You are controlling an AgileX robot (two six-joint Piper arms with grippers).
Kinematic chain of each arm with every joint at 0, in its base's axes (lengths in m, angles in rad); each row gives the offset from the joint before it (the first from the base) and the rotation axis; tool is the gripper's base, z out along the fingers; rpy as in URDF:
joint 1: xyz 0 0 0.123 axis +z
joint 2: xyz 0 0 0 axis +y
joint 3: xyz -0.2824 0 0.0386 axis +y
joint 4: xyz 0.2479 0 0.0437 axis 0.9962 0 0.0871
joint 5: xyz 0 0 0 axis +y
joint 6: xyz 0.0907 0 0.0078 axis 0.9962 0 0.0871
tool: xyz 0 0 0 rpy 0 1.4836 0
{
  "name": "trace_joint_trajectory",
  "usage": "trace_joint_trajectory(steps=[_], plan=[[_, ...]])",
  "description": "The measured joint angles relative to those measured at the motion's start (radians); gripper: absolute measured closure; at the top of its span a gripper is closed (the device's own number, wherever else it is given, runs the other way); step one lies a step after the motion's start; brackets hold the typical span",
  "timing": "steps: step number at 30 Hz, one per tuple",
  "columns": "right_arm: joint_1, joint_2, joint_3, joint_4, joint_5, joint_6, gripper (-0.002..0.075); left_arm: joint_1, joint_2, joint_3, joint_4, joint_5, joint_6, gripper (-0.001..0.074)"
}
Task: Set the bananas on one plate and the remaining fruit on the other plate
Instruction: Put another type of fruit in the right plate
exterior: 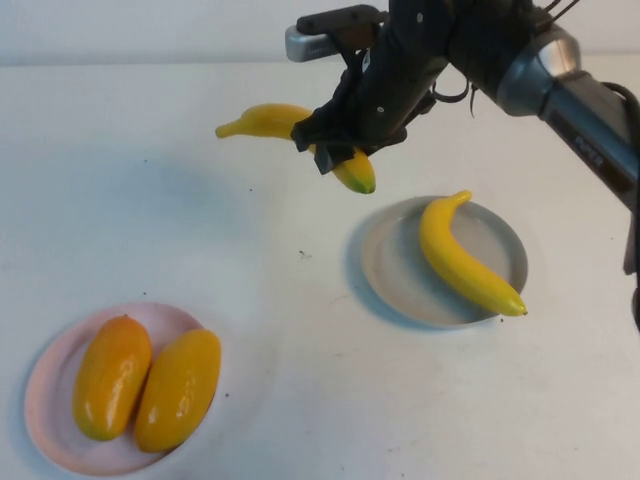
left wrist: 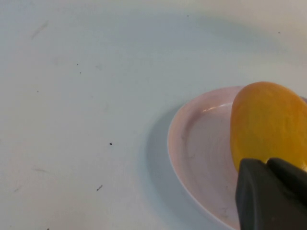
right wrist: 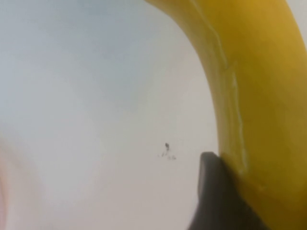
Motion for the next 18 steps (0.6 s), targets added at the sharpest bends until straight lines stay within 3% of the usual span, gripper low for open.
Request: trace_joint_trajectory(steps=[9,18], plan=[[0.000,-0.231,0.341,-0.030,0.000,0.041,0.0424,0.000,0.000,0.000,0.000,0.000,0.000,0.0738],[0.000,-0.208,0.539,-0.090,-0.004,0.137,0.0424,0.000,0.000,0.000,0.000,0.000,0.000,0.0738]])
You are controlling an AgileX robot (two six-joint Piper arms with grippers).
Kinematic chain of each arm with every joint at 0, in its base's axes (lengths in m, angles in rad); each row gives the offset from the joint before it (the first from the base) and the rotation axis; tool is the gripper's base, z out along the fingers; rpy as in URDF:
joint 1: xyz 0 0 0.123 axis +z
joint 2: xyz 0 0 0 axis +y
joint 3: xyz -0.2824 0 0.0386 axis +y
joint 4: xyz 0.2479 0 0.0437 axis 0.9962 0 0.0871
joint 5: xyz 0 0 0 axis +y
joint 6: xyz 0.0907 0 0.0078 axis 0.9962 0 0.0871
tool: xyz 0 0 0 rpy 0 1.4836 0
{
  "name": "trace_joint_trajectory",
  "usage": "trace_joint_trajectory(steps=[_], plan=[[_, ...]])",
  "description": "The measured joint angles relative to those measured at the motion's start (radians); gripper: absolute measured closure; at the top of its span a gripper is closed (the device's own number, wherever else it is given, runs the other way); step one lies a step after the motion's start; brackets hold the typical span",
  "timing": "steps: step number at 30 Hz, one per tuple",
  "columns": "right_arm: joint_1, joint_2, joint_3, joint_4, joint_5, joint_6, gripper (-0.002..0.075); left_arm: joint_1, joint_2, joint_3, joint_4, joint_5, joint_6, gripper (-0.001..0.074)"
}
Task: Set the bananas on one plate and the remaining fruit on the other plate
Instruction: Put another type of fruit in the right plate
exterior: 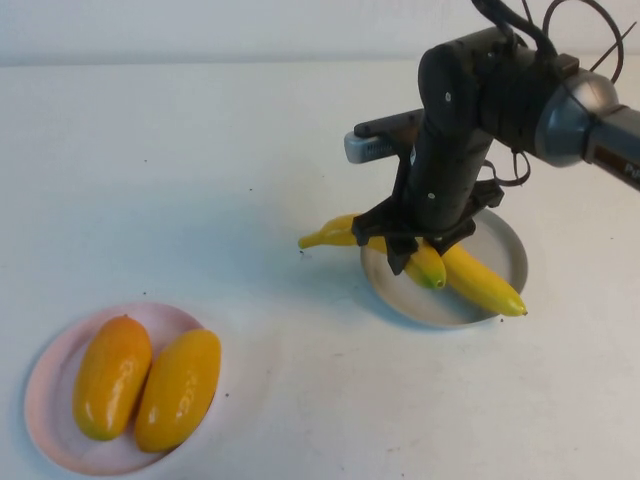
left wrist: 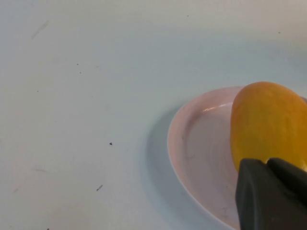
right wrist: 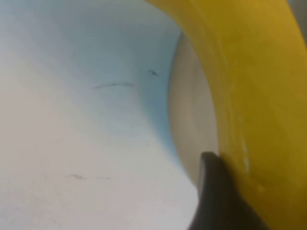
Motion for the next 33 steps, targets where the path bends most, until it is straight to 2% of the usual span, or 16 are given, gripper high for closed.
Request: trace_joint_trajectory(steps=[18,26,33], plan=[[-0.003,0.008,0.003,0.017,-0.012,0.031,0.0424,0.000,0.000,0.000,0.000,0.000,0.000,0.0738],[-0.003,-0.111,0.107,0.029,-0.010,0.035,0.0424,0.000,0.000,0.000,0.000,0.000,0.000,0.0738],[-0.013,-0.087,0.118,0.012,-0.010,0.060,0.0424,0.000,0.000,0.000,0.000,0.000,-0.001,0.0738]])
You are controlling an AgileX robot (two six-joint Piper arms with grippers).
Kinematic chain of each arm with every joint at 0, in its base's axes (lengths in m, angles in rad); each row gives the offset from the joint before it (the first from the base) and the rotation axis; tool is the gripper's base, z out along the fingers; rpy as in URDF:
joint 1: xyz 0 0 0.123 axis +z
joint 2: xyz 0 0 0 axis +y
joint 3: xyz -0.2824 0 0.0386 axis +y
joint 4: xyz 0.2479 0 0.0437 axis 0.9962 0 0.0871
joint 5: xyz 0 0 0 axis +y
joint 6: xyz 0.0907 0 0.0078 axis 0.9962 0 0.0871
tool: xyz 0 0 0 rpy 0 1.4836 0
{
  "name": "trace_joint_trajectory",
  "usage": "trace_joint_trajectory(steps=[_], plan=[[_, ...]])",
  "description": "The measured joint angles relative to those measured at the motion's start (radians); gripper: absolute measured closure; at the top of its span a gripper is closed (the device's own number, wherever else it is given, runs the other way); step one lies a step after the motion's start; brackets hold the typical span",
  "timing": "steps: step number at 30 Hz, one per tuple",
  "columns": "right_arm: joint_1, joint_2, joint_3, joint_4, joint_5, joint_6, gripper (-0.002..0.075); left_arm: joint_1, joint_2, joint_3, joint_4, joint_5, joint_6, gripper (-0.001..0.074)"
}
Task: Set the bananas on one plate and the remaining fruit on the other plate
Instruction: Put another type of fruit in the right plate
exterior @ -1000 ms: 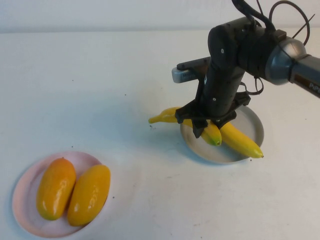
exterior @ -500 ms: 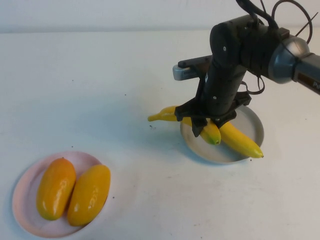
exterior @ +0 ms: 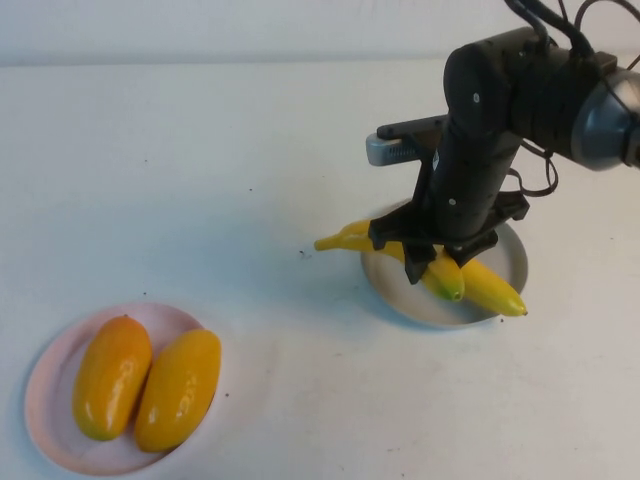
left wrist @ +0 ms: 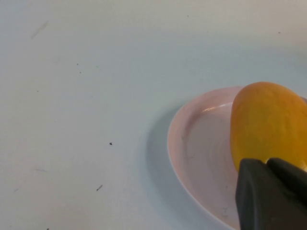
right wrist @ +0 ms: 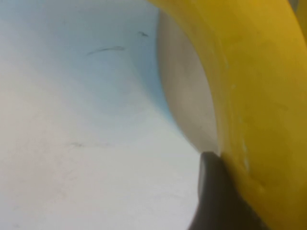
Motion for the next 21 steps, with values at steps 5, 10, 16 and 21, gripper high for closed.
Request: trace_joint_trajectory(steps=[5,10,16,21], plan=[[-0.011,0.036,0.000,-0.008,-0.004,0.006,0.0416,0.000,0.000,0.000,0.000,0.000,-0.002,0.0738],[-0.011,0.041,0.000,-0.008,-0.004,0.006,0.0342,0.000,0.000,0.000,0.000,0.000,-0.002,0.0738],[-0.011,0.041,0.000,-0.008,-0.004,0.007,0.0300,0.000,0.000,0.000,0.000,0.000,-0.002,0.0738],[-0.011,0.011,0.000,0.029,-0.004,-0.021,0.0359,0.000,0.000,0.000,0.000,0.000,-0.002,0.0738]])
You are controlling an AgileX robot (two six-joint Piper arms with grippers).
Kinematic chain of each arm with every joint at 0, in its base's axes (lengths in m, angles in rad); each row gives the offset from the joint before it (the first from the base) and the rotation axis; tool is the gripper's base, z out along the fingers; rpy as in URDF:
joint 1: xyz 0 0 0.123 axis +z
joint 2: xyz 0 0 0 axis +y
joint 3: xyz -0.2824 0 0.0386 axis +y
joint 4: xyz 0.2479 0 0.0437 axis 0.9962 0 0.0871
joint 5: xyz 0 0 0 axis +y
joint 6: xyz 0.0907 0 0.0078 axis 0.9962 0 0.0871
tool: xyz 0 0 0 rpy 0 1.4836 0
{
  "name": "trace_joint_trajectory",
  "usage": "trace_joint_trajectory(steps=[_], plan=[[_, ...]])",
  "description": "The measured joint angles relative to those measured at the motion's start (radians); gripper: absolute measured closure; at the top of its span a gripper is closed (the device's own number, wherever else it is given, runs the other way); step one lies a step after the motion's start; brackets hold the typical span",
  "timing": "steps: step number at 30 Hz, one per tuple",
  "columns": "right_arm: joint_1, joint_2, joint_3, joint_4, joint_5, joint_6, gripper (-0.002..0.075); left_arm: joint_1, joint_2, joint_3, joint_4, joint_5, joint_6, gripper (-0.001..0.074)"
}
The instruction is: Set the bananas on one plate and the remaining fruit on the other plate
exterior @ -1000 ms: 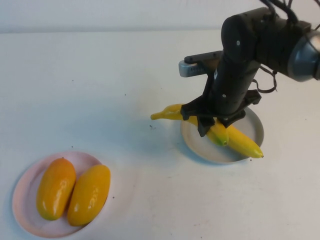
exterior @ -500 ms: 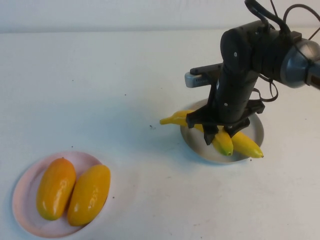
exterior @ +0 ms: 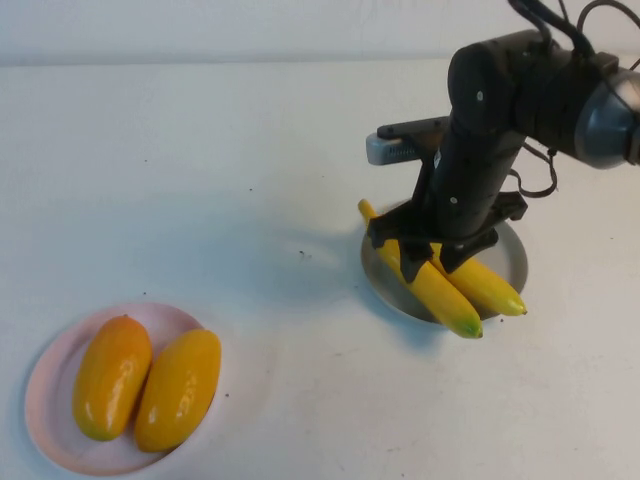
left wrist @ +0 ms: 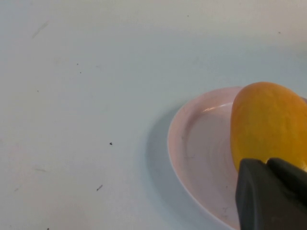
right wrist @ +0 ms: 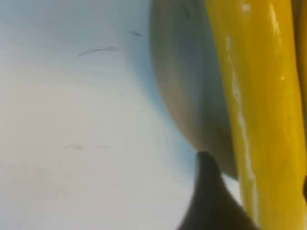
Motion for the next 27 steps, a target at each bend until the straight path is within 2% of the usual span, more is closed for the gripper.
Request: trace_joint_trajectory(steps=[7,10,18,23,27], plan=[[0.000,-0.147,0.001,0.048,0.000,-0.090,0.0650,0.000,0.000,0.000,0.000,0.000,0.000,0.0738],[0.000,-0.247,0.033,0.050,0.000,-0.097,0.0713,0.000,0.000,0.000,0.000,0.000,0.000,0.0738],[0.000,-0.621,0.233,0.094,0.019,-0.100,0.0739,0.000,0.000,0.000,0.000,0.000,0.000,0.0738],[0.000,-0.793,0.312,0.085,0.021,-0.266,0.0741,0.000,0.000,0.000,0.000,0.000,0.000,0.0738],[0.000,-0.861,0.413,0.043,0.021,-0.317,0.0741,0.000,0.000,0.000,0.000,0.000,0.000,0.0738]])
